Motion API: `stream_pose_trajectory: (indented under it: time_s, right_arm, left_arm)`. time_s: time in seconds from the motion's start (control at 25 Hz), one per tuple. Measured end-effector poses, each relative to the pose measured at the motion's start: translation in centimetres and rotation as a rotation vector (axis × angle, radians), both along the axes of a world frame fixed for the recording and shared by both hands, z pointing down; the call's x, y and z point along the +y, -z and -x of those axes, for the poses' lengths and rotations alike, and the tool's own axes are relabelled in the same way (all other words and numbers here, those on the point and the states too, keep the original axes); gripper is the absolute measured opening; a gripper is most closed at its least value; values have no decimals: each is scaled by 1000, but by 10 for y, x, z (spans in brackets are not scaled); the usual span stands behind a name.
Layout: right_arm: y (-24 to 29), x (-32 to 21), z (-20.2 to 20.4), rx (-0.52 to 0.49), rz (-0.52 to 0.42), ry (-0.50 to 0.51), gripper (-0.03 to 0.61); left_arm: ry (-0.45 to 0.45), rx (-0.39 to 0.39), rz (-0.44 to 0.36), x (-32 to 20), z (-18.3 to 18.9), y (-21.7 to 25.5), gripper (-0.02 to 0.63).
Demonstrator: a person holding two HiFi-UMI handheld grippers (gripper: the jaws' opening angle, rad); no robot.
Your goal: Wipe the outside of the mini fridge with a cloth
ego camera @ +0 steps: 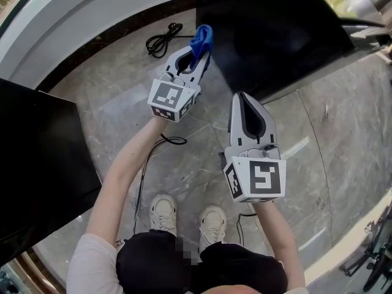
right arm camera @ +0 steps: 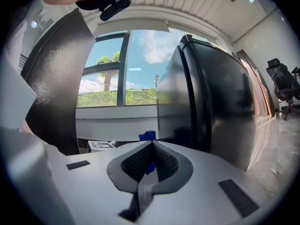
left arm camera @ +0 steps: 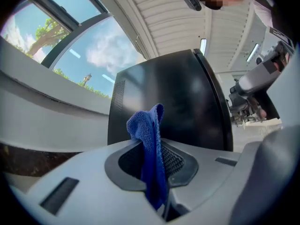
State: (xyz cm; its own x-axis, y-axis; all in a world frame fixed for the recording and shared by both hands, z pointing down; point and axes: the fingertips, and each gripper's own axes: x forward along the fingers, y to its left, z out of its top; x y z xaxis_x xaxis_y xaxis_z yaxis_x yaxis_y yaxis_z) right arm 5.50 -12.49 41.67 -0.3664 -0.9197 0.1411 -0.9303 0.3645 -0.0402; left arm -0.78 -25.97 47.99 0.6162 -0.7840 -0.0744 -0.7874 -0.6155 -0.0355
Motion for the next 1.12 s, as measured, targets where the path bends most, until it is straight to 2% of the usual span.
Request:
stream_pose_trajectory:
  time_s: [0.08,0.2,0.4,0.64,0.88,1.12]
  right_arm:
    - [-12,-9,-5,-5,20,-19,11]
    - [-33,-19,-8,-10,68,-39,11]
    - [-61,-37,4,14,115,-14,11]
    - [-78,-52,11,26,150,-9,11]
    - [-85,-50,16,74,150,23,11]
    - [-82,-50,20,78,136,36,11]
  left_arm:
    - [8,-31,-5,-19,8,-10,57]
    - [29,-27,19,-45,20,-30,57]
    - [56,-36,42,-96,31,-62,57]
    - [163,-88,66,-158,54,-95,57]
    - [169,-78,88,-188,46,-105,57]
    - [140,-68,105,-192,36,-108,57]
